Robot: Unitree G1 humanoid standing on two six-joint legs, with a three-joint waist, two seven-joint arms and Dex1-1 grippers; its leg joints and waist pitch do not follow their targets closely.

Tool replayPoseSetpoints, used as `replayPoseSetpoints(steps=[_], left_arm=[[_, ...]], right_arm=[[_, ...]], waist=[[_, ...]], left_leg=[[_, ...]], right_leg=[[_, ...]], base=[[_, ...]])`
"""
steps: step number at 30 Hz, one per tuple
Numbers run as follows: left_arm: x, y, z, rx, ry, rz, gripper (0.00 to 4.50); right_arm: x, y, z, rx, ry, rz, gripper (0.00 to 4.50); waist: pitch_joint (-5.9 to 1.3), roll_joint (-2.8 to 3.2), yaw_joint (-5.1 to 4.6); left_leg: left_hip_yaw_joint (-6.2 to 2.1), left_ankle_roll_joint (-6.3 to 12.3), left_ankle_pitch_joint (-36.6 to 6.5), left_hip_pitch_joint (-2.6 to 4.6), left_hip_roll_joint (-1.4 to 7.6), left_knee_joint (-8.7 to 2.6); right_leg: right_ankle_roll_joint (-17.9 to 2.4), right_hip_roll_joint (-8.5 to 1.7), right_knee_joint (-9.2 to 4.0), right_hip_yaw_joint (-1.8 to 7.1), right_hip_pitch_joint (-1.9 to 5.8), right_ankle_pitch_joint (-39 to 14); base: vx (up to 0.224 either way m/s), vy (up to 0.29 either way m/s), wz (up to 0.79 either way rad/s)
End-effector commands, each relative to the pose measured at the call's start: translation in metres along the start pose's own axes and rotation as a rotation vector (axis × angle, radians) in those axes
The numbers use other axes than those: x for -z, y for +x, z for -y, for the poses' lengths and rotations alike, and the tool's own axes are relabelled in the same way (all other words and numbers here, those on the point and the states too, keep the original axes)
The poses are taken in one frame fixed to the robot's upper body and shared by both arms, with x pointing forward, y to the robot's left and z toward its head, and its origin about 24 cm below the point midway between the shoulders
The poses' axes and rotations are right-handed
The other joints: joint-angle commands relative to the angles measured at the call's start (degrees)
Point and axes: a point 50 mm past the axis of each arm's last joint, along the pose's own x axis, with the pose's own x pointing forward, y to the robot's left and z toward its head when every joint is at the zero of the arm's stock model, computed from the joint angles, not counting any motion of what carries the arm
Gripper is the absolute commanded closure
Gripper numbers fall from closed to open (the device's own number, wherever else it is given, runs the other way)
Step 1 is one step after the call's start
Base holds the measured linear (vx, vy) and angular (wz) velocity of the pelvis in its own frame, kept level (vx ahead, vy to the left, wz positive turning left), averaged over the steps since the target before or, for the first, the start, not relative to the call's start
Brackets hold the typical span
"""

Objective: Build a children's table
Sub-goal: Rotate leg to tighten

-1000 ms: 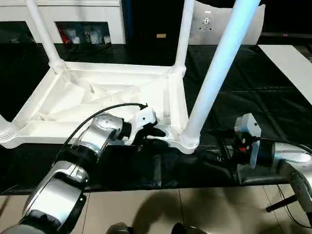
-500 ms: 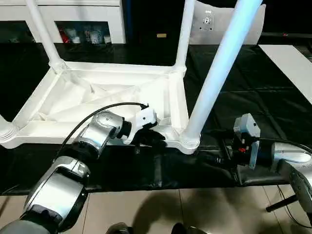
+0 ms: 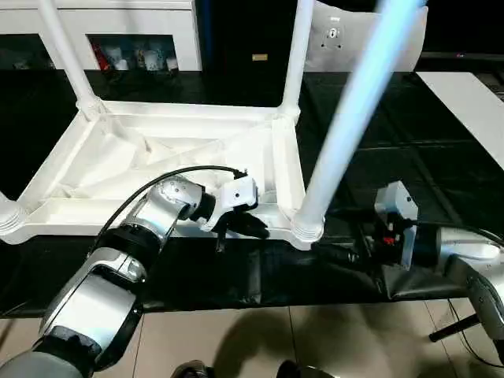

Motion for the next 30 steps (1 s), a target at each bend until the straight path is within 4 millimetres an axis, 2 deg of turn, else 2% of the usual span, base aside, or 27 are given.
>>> replayPoseSetpoints(steps=[1, 5, 7, 10, 11, 14, 16, 17, 20, 21, 22, 24, 26, 29, 30], left_arm=[[0.007, 0.004, 0.007, 0.07, 0.013, -0.06, 4.46], [0.003, 0.002, 0.007, 0.068, 0.032, -0.016, 4.46], [0.003, 0.002, 0.006, 0.05, 0.029, -0.01, 4.46], [0.001, 0.002, 0.004, 0.029, 0.006, 0.019, 4.46], [0.0, 0.002, 0.003, 0.018, -0.012, 0.039, 4.46], [-0.004, 0.008, 0.003, 0.017, -0.075, 0.109, 3.95], [-0.001, 0.011, 0.003, 0.006, -0.046, 0.069, 3.92], [-0.001, 0.011, 0.003, 0.006, -0.046, 0.069, 3.64], [0.001, 0.012, 0.003, -0.001, -0.038, 0.054, 3.64], [0.0, 0.012, 0.003, 0.001, -0.042, 0.058, 3.64], [0.0, 0.012, 0.003, 0.002, -0.046, 0.061, 3.64], [0.0, 0.012, 0.003, 0.011, -0.053, 0.058, 3.64], [0.001, 0.012, 0.004, 0.017, -0.059, 0.047, 3.91], [0.005, 0.01, 0.004, 0.029, -0.05, -0.001, 4.02], [0.005, 0.01, 0.004, 0.029, -0.05, -0.001, 4.32]], right_arm=[[-0.004, 0.004, -0.001, -0.013, -0.035, -0.021, 0.0], [-0.006, 0.005, 0.003, -0.008, -0.063, -0.042, 0.0], [-0.006, 0.004, 0.004, -0.007, -0.061, -0.041, 0.0], [-0.007, 0.004, 0.005, -0.011, -0.058, -0.04, 0.0], [-0.007, 0.003, 0.005, -0.014, -0.055, -0.04, 0.0], [-0.004, 0.003, 0.003, -0.022, -0.047, -0.047, 0.0], [-0.002, 0.002, 0.003, -0.019, -0.045, -0.05, 0.0], [-0.002, 0.002, 0.003, -0.019, -0.045, -0.05, 0.0], [-0.002, 0.002, 0.003, -0.018, -0.044, -0.048, 0.0], [-0.002, 0.001, 0.003, -0.017, -0.044, -0.048, 0.0], [-0.002, 0.001, 0.003, -0.017, -0.044, -0.048, 0.0], [-0.001, 0.001, 0.003, -0.014, -0.043, -0.049, 0.0], [0.0, 0.0, 0.004, -0.013, -0.043, -0.051, 0.0], [0.001, -0.001, 0.004, -0.011, -0.045, -0.055, 0.0], [0.001, -0.001, 0.004, -0.011, -0.045, -0.055, 0.0]], waist=[[-5.14, -0.67, 0.26], [-5.16, -0.61, 0.09], [-5.23, -0.74, 0.2], [-5.3, -0.62, 0.32], [-5.29, -0.79, 0.28], [-5.22, -0.61, 0.36], [-5.29, -0.65, 0.44], [-5.3, -0.69, 0.45], [-5.29, -0.77, 0.49], [-5.27, -0.81, 0.42], [-5.19, -0.46, 0.45], [-5.19, -0.53, 0.39], [-5.2, -0.46, 0.4], [-5.17, -0.53, 0.32], [-5.2, -0.53, 0.34]], left_leg=[[-2.19, 4.11, -4.5, 0.13, 4.52, -3.79], [-2.14, 4.13, -4.45, 0.04, 4.48, -3.73], [-2.12, 4.38, -4.14, 0.07, 4.56, -3.72], [-2.14, 4.63, -3.77, 0.12, 4.79, -3.68], [-2.15, 4.68, -3.76, 0.11, 4.82, -3.71], [-2.07, 4.65, -3.62, 0.12, 4.72, -3.67], [-2.07, 4.9, -3.66, 0.03, 4.64, -3.64], [-2.1, 4.93, -3.73, 0.04, 4.63, -3.63], [-2.13, 5.06, -3.74, -0.05, 4.67, -3.64], [-2.02, 4.91, -4.04, -0.02, 4.4, -3.65], [-2.02, 4.79, -4.22, 0.05, 4.34, -3.65], [-2.01, 4.58, -4.67, 0.12, 4.39, -3.68], [-2.09, 4.42, -4.9, 0.17, 4.51, -3.71], [-2.14, 4.19, -5.25, 0.24, 4.51, -3.73], [-2.1, 4.22, -5.14, 0.17, 4.43, -3.72]], right_leg=[[0.94, -6.12, -4.2, 4.67, 4.19, -20.66], [0.78, -6.1, -4.08, 4.72, 4.22, -20.1], [0.46, -6.16, -3.96, 4.81, 4.21, -19.68], [-0.42, -6.27, -3.74, 4.9, 4.14, -18.56], [-0.54, -6.26, -3.71, 4.9, 4.15, -18.53], [-0.96, -6.29, -3.75, 4.9, 4.19, -18.79], [-0.83, -6.19, -3.82, 4.9, 4.23, -18.67], [-0.65, -6.16, -3.81, 4.88, 4.23, -18.72], [-0.23, -6.14, -3.83, 4.8, 4.32, -18.73], [0.5, -6.08, -4.07, 4.71, 4.34, -19.72], [0.56, -6.03, -4.15, 4.65, 4.27, -20.19], [0.9, -5.95, -4.36, 4.57, 4.25, -21.0], [0.99, -6.02, -4.39, 4.57, 4.23, -21.17], [1.18, -6.03, -4.48, 4.55, 4.19, -21.6], [1.21, -6.07, -4.45, 4.57, 4.27, -21.46]], base=[[0.0, 0.0, 0.0], [0.0, 0.0, 0.0], [0.0, 0.0, 0.0], [0.0, 0.0, 0.0], [0.0, 0.0, 0.0], [0.0, 0.0, 0.0], [0.0, 0.0, 0.0], [0.0, 0.0, 0.0], [0.0, 0.0, 0.0], [0.0, 0.0, 0.0], [0.0, 0.0, 0.0], [0.0, 0.0, 0.0], [0.0, 0.0, 0.0], [0.0, 0.0, 0.0], [0.0, 0.0, 0.0]])
